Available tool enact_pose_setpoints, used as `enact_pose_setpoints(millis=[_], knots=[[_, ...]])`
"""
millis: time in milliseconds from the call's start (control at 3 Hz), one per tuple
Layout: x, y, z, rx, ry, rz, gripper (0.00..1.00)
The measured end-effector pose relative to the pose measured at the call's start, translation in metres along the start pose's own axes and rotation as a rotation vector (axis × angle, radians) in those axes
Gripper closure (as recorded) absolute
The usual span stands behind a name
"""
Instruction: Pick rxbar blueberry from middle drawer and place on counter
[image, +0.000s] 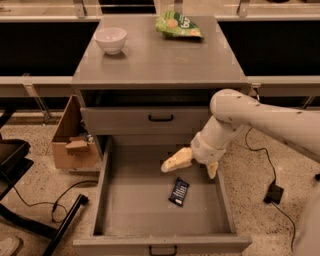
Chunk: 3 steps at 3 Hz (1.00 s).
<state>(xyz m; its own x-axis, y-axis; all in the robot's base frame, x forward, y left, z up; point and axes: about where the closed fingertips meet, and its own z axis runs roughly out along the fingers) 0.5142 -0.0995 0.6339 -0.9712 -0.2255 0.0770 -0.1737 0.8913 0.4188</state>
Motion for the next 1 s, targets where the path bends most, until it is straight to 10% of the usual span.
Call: enact_pose_setpoints(millis=[333,1000], knots=[[-0.012,-0.024,0.043,-0.054,0.008,0.135,0.0],[-0.044,-0.074,0.109,0.007,0.075,0.314,0.0]])
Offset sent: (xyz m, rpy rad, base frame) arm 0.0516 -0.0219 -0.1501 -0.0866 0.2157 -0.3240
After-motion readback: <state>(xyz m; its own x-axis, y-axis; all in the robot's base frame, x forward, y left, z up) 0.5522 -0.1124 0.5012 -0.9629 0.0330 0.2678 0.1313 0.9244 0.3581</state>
